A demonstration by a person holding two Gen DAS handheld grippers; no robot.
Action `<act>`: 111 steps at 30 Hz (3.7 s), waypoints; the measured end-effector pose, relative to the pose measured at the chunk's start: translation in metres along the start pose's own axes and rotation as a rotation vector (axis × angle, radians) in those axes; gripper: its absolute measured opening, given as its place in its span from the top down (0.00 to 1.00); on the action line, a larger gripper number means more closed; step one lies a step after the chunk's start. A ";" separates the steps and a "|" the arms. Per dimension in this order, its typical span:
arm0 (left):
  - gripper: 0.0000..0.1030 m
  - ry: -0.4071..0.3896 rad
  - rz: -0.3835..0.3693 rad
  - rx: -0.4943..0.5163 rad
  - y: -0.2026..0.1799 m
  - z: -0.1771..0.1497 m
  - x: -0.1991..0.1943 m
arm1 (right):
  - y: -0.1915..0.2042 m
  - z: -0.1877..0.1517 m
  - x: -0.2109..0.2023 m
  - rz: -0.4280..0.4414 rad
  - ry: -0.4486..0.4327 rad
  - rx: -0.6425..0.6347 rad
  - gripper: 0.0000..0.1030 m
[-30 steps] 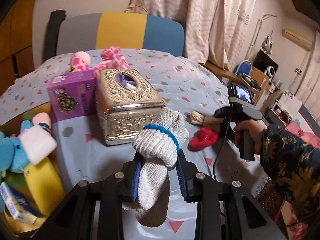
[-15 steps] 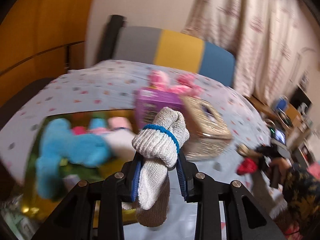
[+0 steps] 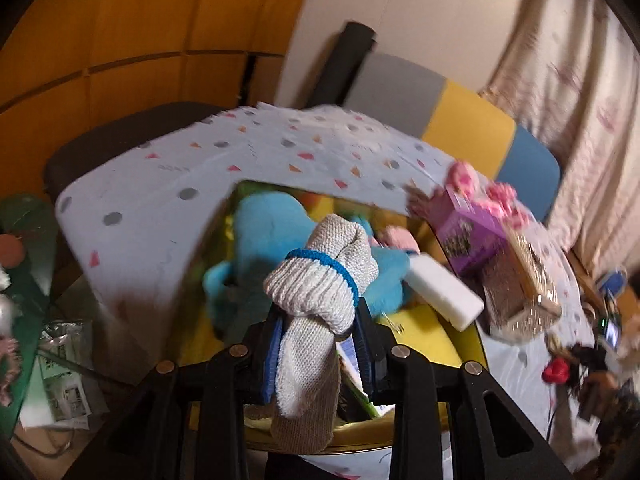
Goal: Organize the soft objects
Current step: 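Carry the white socks into the gold tray and release with the left tool, then carry the black braid to the gold tray and release with the right tool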
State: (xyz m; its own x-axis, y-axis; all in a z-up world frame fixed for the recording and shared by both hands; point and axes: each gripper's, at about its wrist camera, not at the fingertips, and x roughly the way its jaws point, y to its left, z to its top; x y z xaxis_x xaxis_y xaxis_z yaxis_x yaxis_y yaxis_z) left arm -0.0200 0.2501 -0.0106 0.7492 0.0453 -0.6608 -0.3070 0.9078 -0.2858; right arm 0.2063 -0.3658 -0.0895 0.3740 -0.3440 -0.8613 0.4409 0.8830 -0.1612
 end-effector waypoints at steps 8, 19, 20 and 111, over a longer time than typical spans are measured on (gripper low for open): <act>0.54 0.054 0.040 0.044 -0.011 -0.018 0.043 | 0.001 -0.001 0.000 -0.005 -0.002 -0.009 0.71; 0.47 -0.028 0.145 0.067 -0.012 -0.018 0.012 | -0.003 0.001 -0.001 0.006 0.010 0.017 0.71; 0.49 -0.029 0.151 0.070 -0.011 -0.019 0.012 | -0.004 0.001 -0.001 0.004 0.012 0.022 0.71; 0.32 -0.089 0.142 0.035 -0.015 -0.012 -0.022 | 0.373 -0.209 -0.231 0.787 -0.040 -0.821 0.71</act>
State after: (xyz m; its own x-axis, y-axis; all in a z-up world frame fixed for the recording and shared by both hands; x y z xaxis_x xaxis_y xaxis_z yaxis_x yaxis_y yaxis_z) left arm -0.0389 0.2309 0.0003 0.7493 0.2100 -0.6281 -0.3945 0.9033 -0.1686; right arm 0.1137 0.1095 -0.0514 0.3429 0.4012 -0.8494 -0.5895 0.7959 0.1380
